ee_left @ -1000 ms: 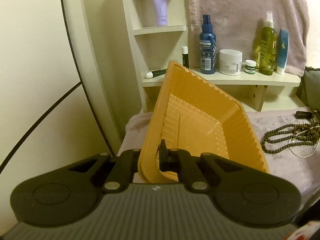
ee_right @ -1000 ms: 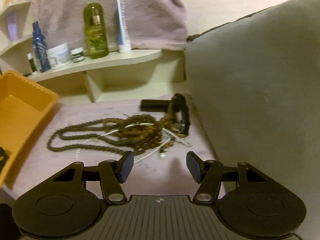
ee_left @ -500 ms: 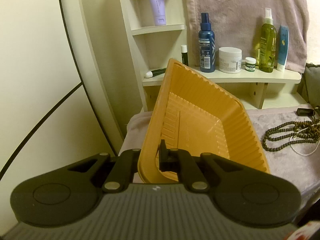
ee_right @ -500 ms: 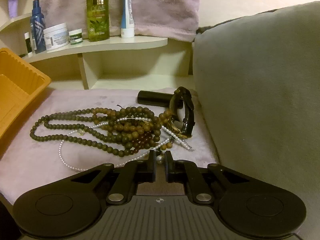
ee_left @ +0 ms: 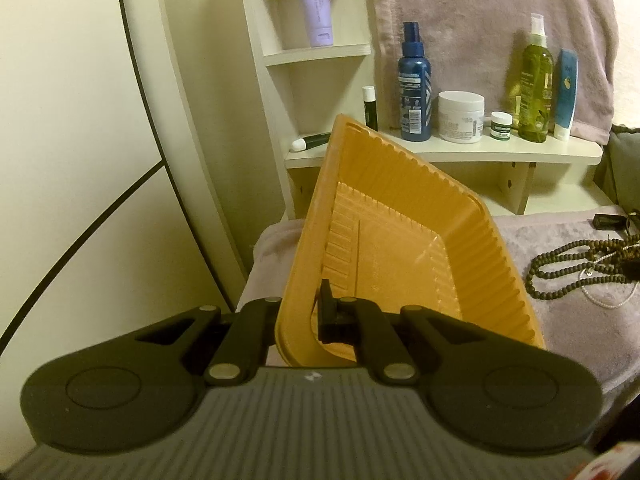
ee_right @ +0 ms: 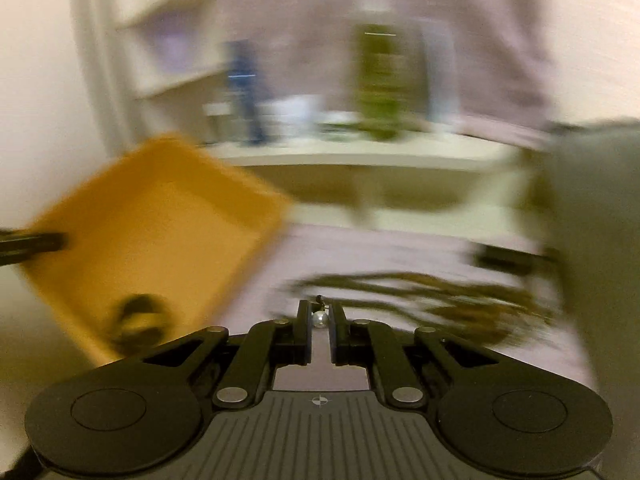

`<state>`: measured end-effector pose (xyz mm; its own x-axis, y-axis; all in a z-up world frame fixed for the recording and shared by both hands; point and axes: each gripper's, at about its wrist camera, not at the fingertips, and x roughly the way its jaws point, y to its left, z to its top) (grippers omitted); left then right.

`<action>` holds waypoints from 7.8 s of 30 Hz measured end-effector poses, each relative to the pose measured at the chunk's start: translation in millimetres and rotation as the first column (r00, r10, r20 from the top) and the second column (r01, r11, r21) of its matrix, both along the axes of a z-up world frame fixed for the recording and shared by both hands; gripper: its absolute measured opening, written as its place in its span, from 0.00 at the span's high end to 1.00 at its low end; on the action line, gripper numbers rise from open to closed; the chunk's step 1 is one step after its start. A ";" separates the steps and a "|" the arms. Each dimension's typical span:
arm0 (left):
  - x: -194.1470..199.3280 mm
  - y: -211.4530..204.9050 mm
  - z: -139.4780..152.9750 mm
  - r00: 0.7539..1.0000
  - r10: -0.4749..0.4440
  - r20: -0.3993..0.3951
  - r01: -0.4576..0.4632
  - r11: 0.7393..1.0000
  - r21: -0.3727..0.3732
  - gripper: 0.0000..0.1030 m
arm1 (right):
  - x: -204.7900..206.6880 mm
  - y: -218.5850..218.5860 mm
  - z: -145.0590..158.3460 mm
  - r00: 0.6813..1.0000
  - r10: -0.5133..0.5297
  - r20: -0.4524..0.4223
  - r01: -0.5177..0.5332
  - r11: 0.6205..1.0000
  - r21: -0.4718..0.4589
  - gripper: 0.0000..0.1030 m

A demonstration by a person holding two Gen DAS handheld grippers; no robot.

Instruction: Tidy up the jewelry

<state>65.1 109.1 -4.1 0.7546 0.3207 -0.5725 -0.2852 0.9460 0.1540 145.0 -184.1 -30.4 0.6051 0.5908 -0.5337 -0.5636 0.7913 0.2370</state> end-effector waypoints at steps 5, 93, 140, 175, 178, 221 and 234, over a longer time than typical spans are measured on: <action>-0.6 -0.8 0.8 1.000 -0.007 0.000 0.007 1.000 0.002 0.95 | -13.3 61.4 5.6 0.976 0.217 0.026 -0.216 0.976 -0.016 0.92; 2.7 1.4 1.2 1.000 -0.003 -0.001 0.003 1.000 -0.012 0.95 | 18.4 45.4 47.4 0.984 0.171 0.057 -0.173 0.984 0.038 0.94; 4.0 5.6 -1.0 1.000 -0.001 -0.001 0.001 1.000 -0.020 0.95 | 52.4 -50.0 -52.5 0.990 -0.064 0.128 0.118 0.873 -0.474 0.84; 3.1 3.0 2.4 1.000 -0.005 0.006 0.005 1.000 -0.023 0.95 | 5.2 -68.6 85.9 0.864 -0.140 0.484 0.298 0.917 -0.266 0.98; 3.1 2.9 2.4 1.000 -0.005 0.005 0.005 1.000 -0.023 0.95 | 5.1 -67.5 96.0 0.851 -0.139 0.506 0.298 0.922 -0.248 0.98; 4.5 6.2 2.8 1.000 -0.002 0.008 0.002 0.999 -0.034 0.95 | 15.2 -9.4 164.0 0.834 0.023 0.551 0.021 0.997 -0.074 0.98; 3.7 7.4 2.1 1.000 -0.005 0.018 0.006 0.999 -0.050 0.95 | 33.3 88.4 142.9 0.890 0.231 0.392 -0.261 0.965 0.023 0.98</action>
<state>68.8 116.5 -1.9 0.7668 0.2876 -0.5738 -0.2821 0.9540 0.1012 178.3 -95.7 112.5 0.5839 0.7756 -0.2397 -0.7965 0.6044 0.0155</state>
